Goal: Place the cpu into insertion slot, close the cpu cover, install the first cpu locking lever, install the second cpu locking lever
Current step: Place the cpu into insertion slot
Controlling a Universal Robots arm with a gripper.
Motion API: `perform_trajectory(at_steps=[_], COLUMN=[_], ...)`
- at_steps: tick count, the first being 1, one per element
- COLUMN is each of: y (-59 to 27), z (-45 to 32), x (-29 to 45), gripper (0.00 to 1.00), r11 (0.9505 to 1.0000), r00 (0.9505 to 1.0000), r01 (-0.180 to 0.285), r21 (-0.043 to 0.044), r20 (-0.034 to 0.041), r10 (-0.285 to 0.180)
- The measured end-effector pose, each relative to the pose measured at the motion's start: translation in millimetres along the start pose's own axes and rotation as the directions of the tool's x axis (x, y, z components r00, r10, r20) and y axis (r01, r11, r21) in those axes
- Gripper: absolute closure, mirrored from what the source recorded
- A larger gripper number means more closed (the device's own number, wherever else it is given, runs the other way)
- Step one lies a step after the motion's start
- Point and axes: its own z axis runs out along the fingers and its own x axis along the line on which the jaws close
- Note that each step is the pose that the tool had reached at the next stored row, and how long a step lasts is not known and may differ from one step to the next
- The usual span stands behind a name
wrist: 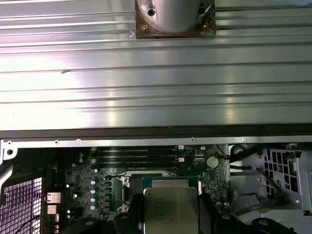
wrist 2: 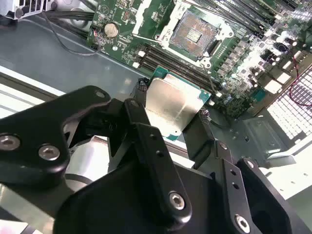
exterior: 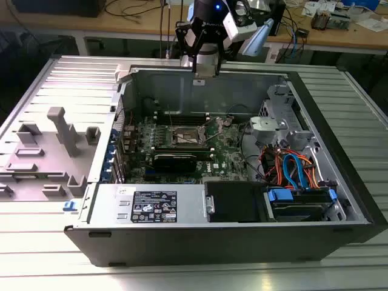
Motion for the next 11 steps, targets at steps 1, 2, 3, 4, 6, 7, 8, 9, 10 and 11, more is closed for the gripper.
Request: perform_trajectory(at_steps=[1, 2, 3, 4, 6, 7, 8, 9, 10, 11], y=[0.0, 0.0, 0.0, 0.0, 0.0, 0.0, 0.0, -0.2, -0.2, -0.2], z=[0.0, 0.0, 0.0, 0.0, 0.0, 0.0, 0.0, 0.1, 0.2, 0.3], x=[0.0, 0.0, -0.1, -0.1, -0.1, -0.1, -0.1, -0.1, -0.1, -0.1], gripper=[0.45, 0.45, 0.45, 0.45, 0.45, 0.45, 0.45, 0.45, 0.45, 0.45], r11=[1.0000, 1.0000, 1.0000, 1.0000, 1.0000, 1.0000, 1.0000, 1.0000, 1.0000, 1.0000], r00=[1.0000, 1.0000, 1.0000, 1.0000, 1.0000, 1.0000, 1.0000, 1.0000, 1.0000, 1.0000], r01=[0.000, 0.000, 0.000, 0.000, -0.001, -0.002, -0.003, -0.004, -0.006, -0.007], r21=[0.0000, 0.0000, 0.0000, 0.0000, 0.0000, 0.0000, 0.0002, 0.0002, 0.0001, 0.0001], r20=[0.0000, 0.0000, 0.0000, 0.0000, 0.0001, 0.0002, 0.0000, 0.0001, 0.0002, 0.0003], r10=[0.000, 0.000, 0.000, 0.000, 0.001, 0.002, 0.003, 0.004, 0.006, 0.007])
